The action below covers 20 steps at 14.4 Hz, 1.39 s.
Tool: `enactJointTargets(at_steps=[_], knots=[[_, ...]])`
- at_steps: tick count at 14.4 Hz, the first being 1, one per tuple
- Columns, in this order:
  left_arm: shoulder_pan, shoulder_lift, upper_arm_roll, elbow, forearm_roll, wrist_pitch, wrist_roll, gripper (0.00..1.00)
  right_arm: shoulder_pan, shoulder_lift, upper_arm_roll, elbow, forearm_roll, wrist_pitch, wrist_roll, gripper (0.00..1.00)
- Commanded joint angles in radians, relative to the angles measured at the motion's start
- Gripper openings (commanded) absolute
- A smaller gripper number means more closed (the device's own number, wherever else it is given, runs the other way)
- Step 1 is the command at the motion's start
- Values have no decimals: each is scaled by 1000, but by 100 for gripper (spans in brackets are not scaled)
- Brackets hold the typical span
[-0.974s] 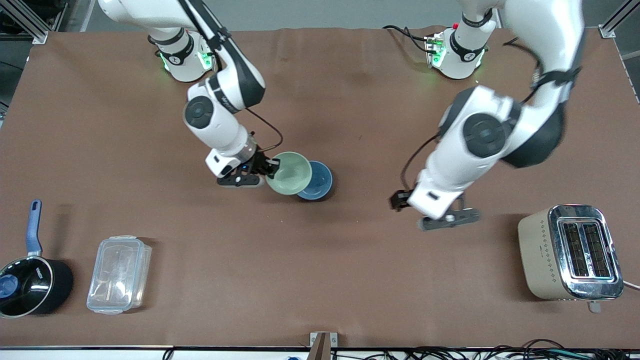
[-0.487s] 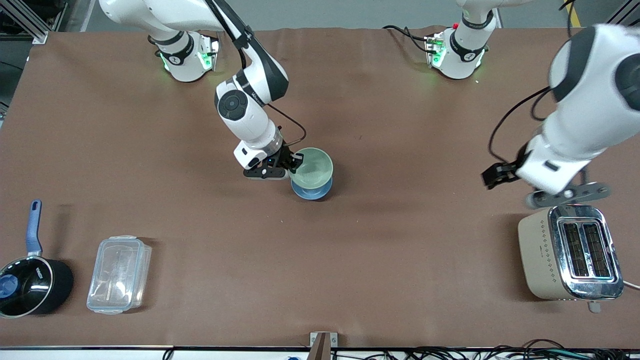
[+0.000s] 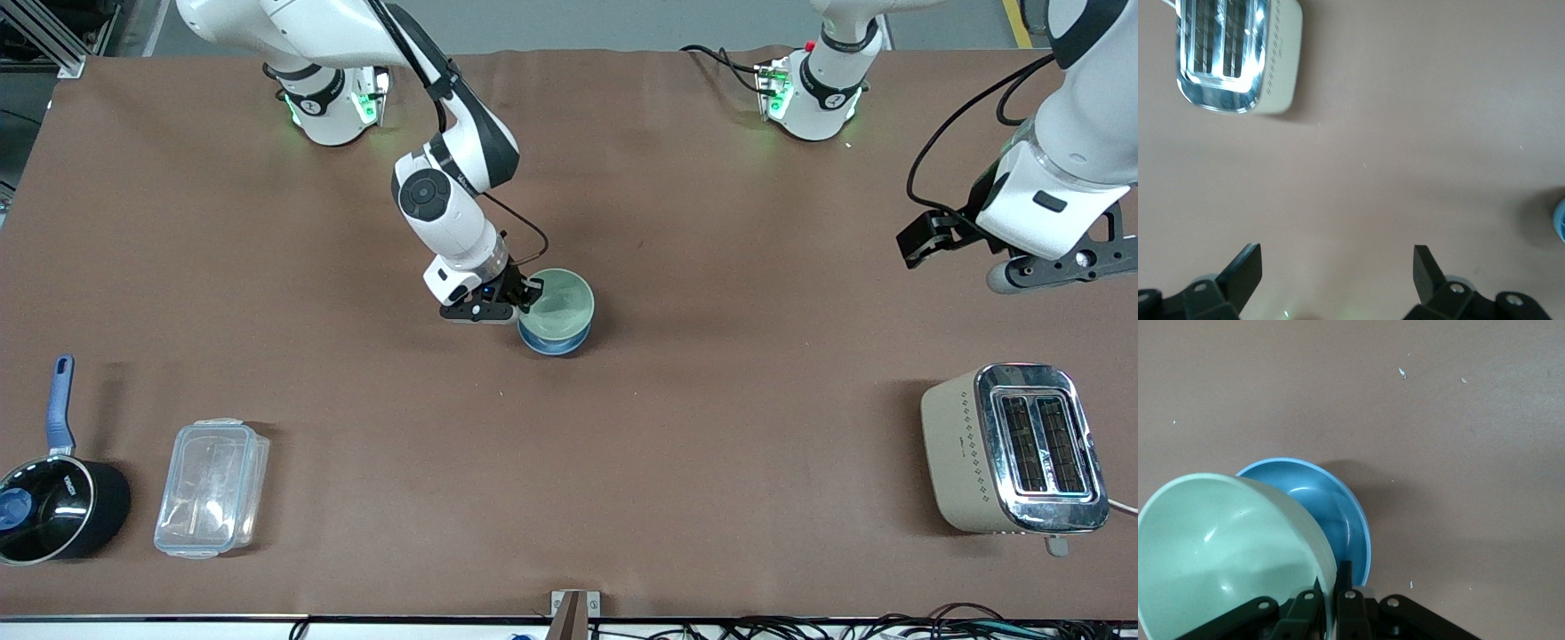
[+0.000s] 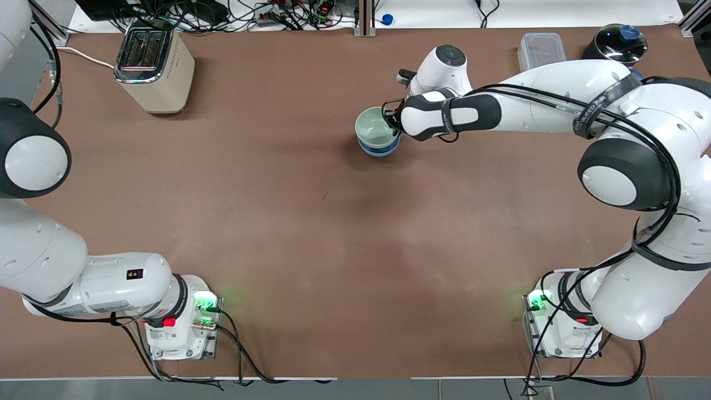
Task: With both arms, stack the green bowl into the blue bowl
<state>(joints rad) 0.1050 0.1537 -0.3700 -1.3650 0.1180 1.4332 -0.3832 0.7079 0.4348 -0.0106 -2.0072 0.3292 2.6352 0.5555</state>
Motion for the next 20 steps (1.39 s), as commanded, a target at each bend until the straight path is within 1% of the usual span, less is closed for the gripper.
enactJointTargets(at_steps=[1, 4, 5, 6, 8, 9, 10, 11, 12, 13, 14, 15, 16, 18, 19, 20], knots=[[42, -5, 2, 6, -44, -23, 79, 100, 15, 5, -11, 8, 11, 11, 10, 11], [33, -23, 17, -2, -46, -23, 144, 100, 15, 13, -11, 10, 11, 12, 10, 25], [19, -46, 43, -28, -47, -19, 167, 100, 15, 13, -11, 10, 11, 12, 10, 31], [-23, -65, 103, -52, -49, -13, 191, 100, 15, 13, -9, 11, 11, 11, 10, 34], [-120, -112, 254, -115, -84, 7, 257, 100, 10, 12, -11, 18, 11, 0, 7, 43], [-125, -152, 288, -168, -96, 30, 282, 100, 4, 10, -11, 27, 11, -7, 7, 53], [-119, -198, 296, -248, -106, 68, 306, 100, -1, -2, -14, 28, 11, -29, 6, 69], [-113, -238, 301, -305, -110, 96, 317, 100, -14, -25, -20, 39, 10, -81, 3, 87], [-113, -238, 299, -304, -109, 92, 317, 100, -31, -54, -35, 60, 1, -139, 1, 100], [-111, -235, 299, -298, -109, 92, 319, 100, -34, -80, -57, 83, -4, -199, -3, 100], [-110, -234, 299, -295, -110, 92, 319, 100, -35, -126, -96, 114, -30, -280, -3, 100], [-110, -235, 299, -295, -110, 90, 308, 100, -35, -171, -126, 135, -101, -356, -3, 100], [-111, -235, 299, -295, -110, 89, 297, 100, -36, -230, -150, 146, -202, -427, 0, 100], [-113, -235, 298, -292, -110, 89, 297, 100, -47, -328, -225, 143, -353, -518, -3, 100], [-113, -237, 295, -293, -109, 89, 299, 100, -53, -364, -262, 140, -375, -538, -6, 100], [-116, -240, 290, -290, -110, 81, 300, 100, -70, -389, -297, 140, -375, -558, -25, 100]])
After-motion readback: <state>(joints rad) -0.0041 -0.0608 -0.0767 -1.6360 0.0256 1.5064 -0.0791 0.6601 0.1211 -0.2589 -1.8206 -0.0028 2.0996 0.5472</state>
